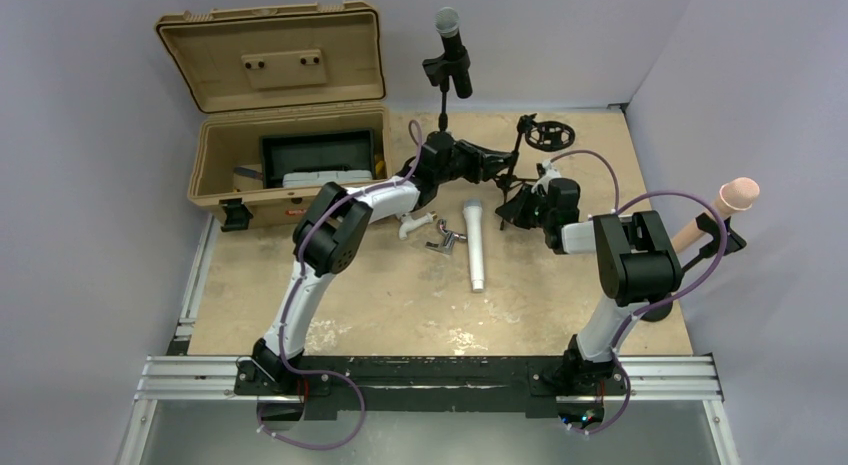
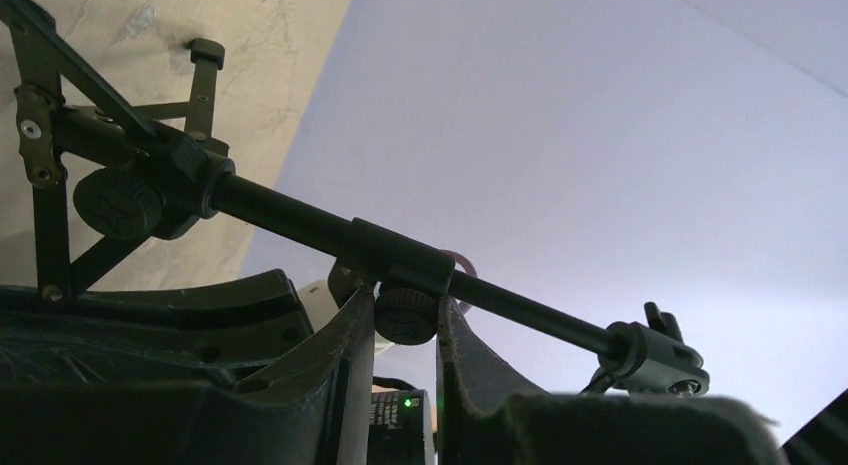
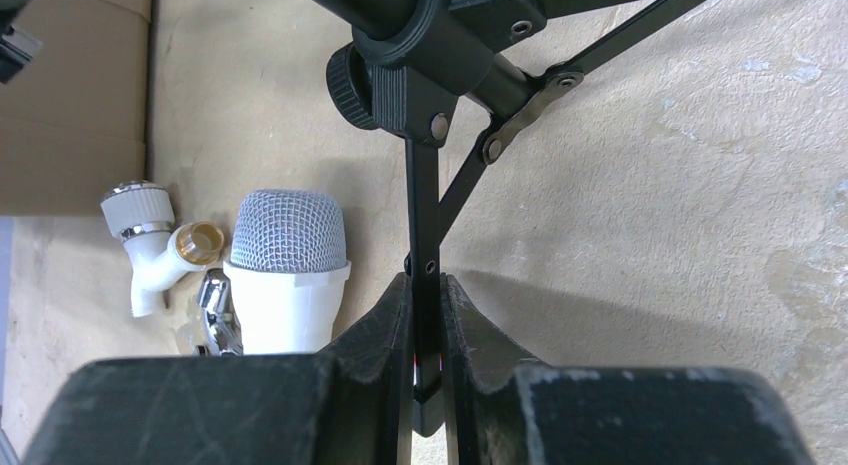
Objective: Remove the microphone from the stand
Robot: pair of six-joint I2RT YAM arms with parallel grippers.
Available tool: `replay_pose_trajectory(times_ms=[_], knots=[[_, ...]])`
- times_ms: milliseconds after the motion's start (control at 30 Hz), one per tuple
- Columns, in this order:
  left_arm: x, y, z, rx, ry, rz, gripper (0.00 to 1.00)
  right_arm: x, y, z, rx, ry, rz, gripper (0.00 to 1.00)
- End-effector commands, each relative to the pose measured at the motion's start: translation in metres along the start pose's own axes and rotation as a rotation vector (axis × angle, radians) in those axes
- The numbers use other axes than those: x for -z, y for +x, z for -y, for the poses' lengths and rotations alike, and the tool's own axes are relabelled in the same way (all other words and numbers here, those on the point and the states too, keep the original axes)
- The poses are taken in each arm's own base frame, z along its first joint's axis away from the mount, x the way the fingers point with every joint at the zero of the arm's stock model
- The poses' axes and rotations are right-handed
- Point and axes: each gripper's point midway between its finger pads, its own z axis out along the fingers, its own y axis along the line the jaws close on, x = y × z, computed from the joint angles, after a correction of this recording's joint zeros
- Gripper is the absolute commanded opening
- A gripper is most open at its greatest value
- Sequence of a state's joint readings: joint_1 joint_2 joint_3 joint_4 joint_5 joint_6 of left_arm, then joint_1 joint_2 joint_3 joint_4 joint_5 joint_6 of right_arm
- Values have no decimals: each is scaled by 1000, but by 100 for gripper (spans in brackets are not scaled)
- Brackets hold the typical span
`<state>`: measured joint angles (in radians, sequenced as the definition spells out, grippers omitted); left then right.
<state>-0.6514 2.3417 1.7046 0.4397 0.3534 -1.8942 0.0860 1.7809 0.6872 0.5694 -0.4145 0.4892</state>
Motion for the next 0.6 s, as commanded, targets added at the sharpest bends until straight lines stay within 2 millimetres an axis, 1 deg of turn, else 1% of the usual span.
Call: replay_pose_trajectory(times_ms=[0,33,67,100,133,167,233,300,367,467,567], knots=[[7,5,36,172,96,11,0,-3,-8,-2,16,5,17,0],[8,4,32,157,92,18,0,-3,-8,-2,17,4,18,0],[10,5,31,132,89,23,11,-3,-8,-2,16,4,17,0],[12,4,28,112,80,32,30,-3,-8,-2,17,5,16,0],[14,4,26,84,71,40,41,-3,-8,-2,17,4,17,0],[15,4,27,43,69,46,50,-3,-8,-2,18,4,17,0],[19,5,27,-57,47,57,59,-3,-8,-2,18,2,16,0],[25,6,28,-188,23,69,62,-3,-8,-3,20,-1,15,0],[33,7,28,-322,-9,86,63,-3,-7,-3,20,-2,14,0],[46,13,39,-540,-24,106,64,-3,-7,-4,21,-6,14,0],[57,15,45,-741,-31,119,64,-3,-7,-4,21,-5,14,0]])
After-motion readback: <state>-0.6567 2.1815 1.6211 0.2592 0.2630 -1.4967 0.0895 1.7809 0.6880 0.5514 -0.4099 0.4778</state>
